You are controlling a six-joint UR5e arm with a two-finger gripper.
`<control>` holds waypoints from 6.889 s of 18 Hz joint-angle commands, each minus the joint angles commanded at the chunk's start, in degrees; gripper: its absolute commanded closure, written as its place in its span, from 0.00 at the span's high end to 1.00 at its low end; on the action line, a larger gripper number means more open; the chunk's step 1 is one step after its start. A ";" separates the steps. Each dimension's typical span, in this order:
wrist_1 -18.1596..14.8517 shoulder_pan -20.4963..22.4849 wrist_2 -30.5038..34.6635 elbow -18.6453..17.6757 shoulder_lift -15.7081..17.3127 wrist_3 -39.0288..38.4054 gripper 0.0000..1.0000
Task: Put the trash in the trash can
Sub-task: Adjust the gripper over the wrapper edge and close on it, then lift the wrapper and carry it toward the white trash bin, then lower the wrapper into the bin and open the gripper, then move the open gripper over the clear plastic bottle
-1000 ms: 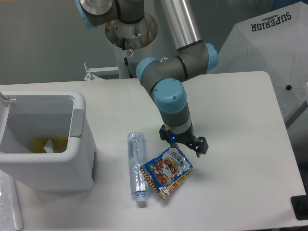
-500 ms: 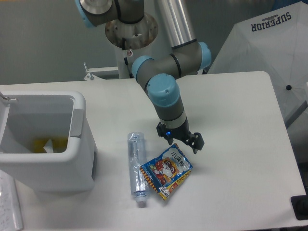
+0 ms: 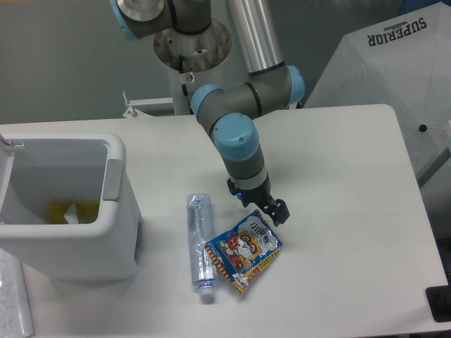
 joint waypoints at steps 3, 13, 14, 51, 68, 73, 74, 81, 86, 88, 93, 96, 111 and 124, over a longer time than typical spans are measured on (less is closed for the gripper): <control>0.17 -0.53 0.00 0.00 -0.62 -0.18 1.00; 0.53 -1.15 -0.09 2.02 -2.73 -2.81 1.00; 0.53 -1.15 -0.09 2.46 -2.99 -2.90 1.00; -0.35 5.79 -20.81 9.92 5.26 -23.70 0.00; -0.26 -3.68 -31.11 12.48 25.04 -42.80 0.01; -0.35 -10.27 -31.55 10.73 27.15 -33.08 0.00; -0.26 -11.33 -31.64 10.38 27.33 -31.57 0.00; -0.44 -16.00 -32.08 7.47 28.12 -28.66 0.01; -0.70 -17.84 -32.43 5.63 27.51 -28.48 0.04; -0.70 -17.93 -32.61 4.93 27.24 -28.56 0.04; -0.53 -18.28 -32.61 4.92 26.89 -28.74 0.53; -0.53 -18.20 -32.52 4.22 26.71 -29.27 0.67; -0.70 -1.52 -32.61 5.80 27.68 -55.44 1.00; -1.23 4.57 -26.54 15.46 4.67 -56.34 1.00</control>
